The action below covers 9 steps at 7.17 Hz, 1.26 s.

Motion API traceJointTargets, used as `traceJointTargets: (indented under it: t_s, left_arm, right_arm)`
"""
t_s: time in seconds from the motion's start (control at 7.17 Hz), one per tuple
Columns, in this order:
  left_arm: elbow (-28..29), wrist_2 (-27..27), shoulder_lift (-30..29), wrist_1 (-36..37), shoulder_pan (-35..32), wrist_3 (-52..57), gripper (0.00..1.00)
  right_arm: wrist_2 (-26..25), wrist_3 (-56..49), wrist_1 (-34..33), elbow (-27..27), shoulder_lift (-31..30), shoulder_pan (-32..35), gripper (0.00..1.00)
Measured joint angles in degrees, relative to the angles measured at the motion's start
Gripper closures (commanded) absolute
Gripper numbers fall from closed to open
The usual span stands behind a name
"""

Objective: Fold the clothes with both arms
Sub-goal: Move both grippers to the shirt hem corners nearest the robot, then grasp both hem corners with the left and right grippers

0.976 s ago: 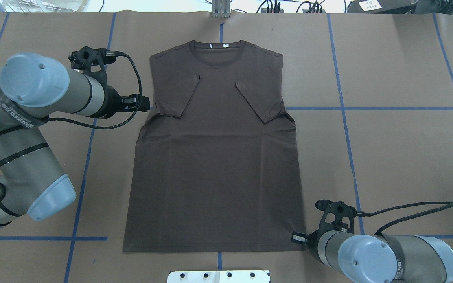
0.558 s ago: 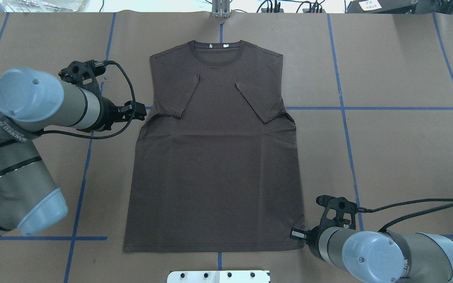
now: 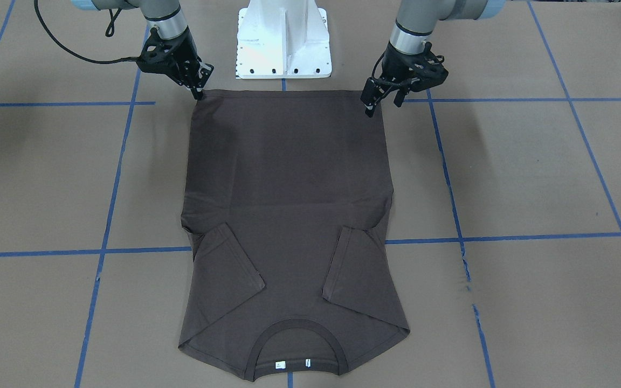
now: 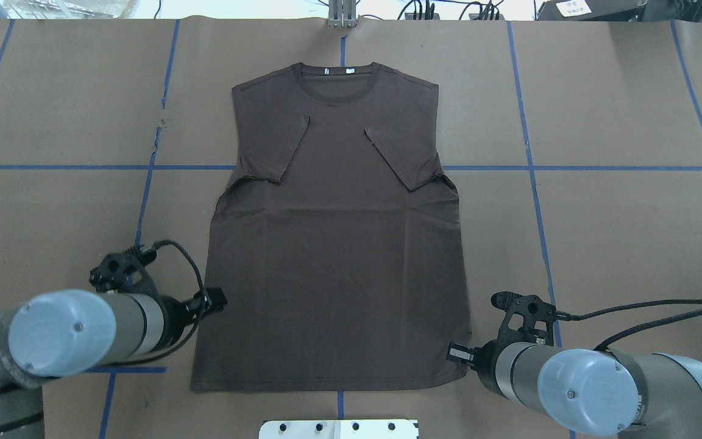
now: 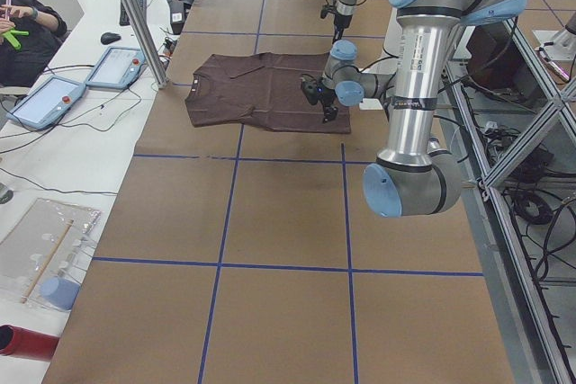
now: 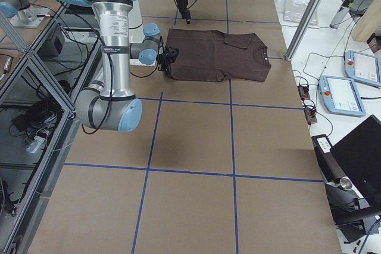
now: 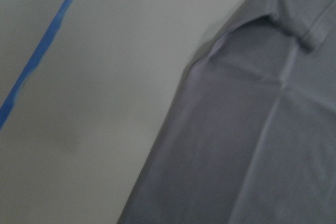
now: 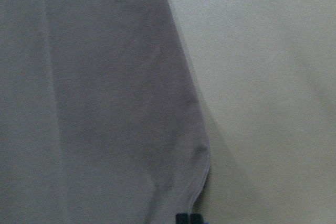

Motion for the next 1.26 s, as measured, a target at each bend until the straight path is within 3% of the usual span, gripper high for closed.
traceJointTargets:
  t_s: [0.28,0.84,0.98,1.12,1.26]
  left_arm:
    - [-0.25,2.71,1.14,2.99,6.66,-6.52,0.06]
    - [2.23,3.06,0.52,4.66,9.08,-8.29,0.09]
    - [2.76,3.08,0.41,4.66,9.1,-8.32,0.2]
    - [3.08,3.06,0.25,4.69,9.12,-8.41,0.41]
    - [3.26,3.05,0.02,4.7,9.12,-8.55,0.71]
  right_arm:
    - [0.06,-0.06,0.01,0.29,0.11,0.29,1.0]
    - [0.25,-0.09,0.01,0.71,0.19,0.85,1.0]
    - [0.28,-0.09,0.01,0.77,0.16,0.97,1.0]
    - [0.32,-0.09,0.01,0.81,0.13,1.05,1.0]
    - [0.36,-0.09,0.01,0.93,0.1,1.15,1.0]
